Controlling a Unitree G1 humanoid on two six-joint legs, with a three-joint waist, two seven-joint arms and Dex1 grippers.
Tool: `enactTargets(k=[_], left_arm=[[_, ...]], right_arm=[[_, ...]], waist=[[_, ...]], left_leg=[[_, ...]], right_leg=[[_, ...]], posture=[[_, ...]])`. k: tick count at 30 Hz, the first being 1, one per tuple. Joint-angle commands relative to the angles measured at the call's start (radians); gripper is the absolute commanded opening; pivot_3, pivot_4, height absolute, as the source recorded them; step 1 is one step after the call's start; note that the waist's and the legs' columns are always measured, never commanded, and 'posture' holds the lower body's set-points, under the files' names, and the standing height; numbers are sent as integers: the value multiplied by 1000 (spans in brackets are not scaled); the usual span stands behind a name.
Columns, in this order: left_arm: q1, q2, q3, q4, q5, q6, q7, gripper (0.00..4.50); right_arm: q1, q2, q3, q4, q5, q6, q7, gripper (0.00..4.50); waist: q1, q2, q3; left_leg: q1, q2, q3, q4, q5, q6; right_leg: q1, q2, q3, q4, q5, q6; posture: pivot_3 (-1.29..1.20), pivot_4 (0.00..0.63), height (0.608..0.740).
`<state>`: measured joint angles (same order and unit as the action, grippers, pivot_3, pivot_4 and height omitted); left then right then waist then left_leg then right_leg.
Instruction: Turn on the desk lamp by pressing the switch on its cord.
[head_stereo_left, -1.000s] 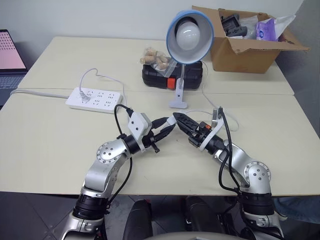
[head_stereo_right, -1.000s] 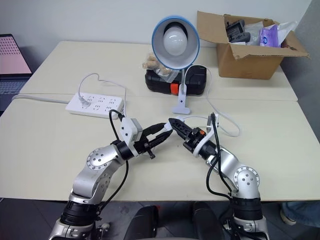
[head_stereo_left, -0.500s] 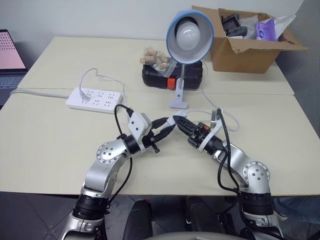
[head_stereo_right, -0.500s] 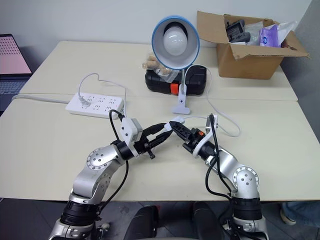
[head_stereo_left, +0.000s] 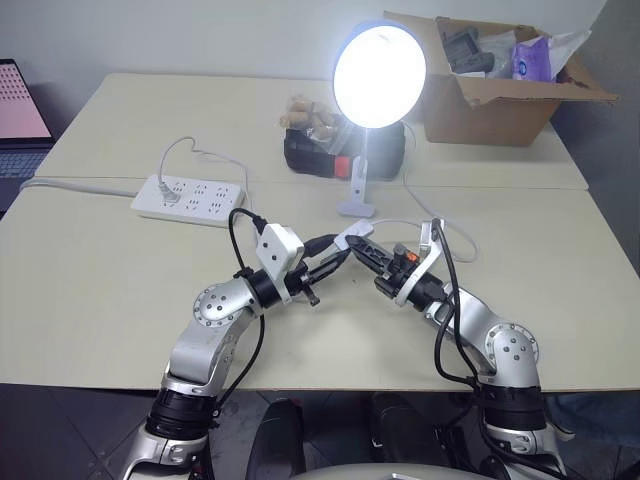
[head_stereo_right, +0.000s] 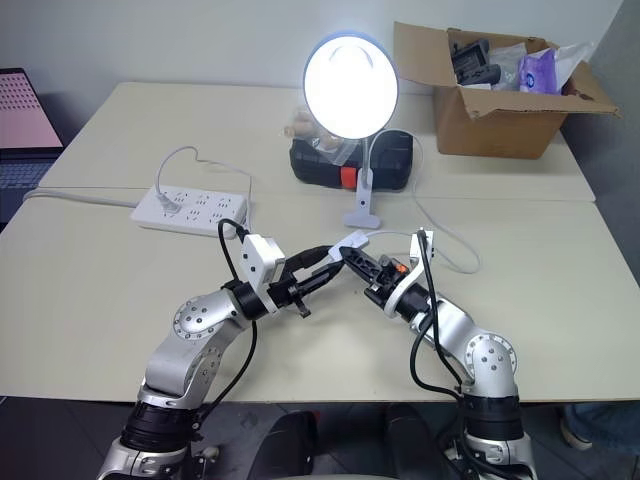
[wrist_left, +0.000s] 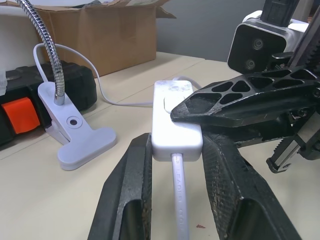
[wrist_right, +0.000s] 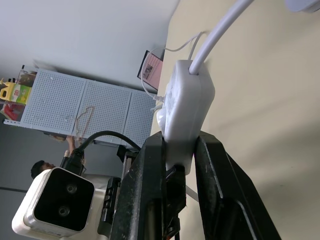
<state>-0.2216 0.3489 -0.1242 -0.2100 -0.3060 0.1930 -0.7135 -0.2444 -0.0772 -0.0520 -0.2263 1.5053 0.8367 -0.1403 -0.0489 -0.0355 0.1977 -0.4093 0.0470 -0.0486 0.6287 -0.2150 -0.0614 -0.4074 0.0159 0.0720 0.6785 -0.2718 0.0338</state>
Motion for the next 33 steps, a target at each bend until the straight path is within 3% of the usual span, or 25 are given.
enactTargets(k=[1, 8, 16, 18, 22, 26, 33], left_arm=[[-6, 1, -2, -35, -3, -6, -4, 1094], [-11, 2, -1, -27, 1, -2, 0, 1094], [-38, 31, -16, 73, 63, -11, -9, 1094], [-50, 36, -23, 106, 81, -22, -12, 1094], [-58, 60, -60, 157, 117, -9, -47, 1094], [-53, 71, -82, 197, 140, -21, -69, 1094], [-46, 56, -95, 210, 128, -2, -97, 1094]], right_arm=[[1, 1, -12, -22, -1, -9, 23, 1124], [35, -86, -14, -73, -4, 41, 70, 2606], [69, -437, 32, -335, -142, 159, 296, 4409], [47, -537, 50, -395, -222, 159, 377, 4500], [36, -785, 120, -458, -540, 39, 586, 4500], [58, -900, 103, -410, -726, -112, 739, 4500], [66, -904, 81, -352, -842, -223, 856, 4500]], waist=[[0, 0, 0], [0, 0, 0], [1, 0, 0], [-1, 2, 1], [0, 3, 1], [0, 3, 1], [7, 3, 1]], left_leg=[[0, 0, 0, 0, 0, 0], [0, 0, 0, 0, 0, 0], [-1, 0, 0, 0, 0, 0], [-1, 0, 0, 0, 0, 0], [-1, 0, 0, 0, 0, 0], [-1, -1, 0, -1, 0, 0], [-3, -1, 0, 0, 0, 0]], right_leg=[[0, 0, 0, 0, 0, 0], [0, 0, 0, 0, 0, 0], [-1, 0, 0, -1, 0, 0], [-1, 0, 0, -1, 0, 0], [-1, 0, 0, -2, 0, 0], [-1, 0, -1, -3, 0, 0], [-2, -1, -1, -4, -1, 1]], posture=[[0, 150, 740], [0, 150, 740], [0, 150, 740], [0, 150, 740], [0, 150, 740], [0, 150, 740], [0, 150, 740]])
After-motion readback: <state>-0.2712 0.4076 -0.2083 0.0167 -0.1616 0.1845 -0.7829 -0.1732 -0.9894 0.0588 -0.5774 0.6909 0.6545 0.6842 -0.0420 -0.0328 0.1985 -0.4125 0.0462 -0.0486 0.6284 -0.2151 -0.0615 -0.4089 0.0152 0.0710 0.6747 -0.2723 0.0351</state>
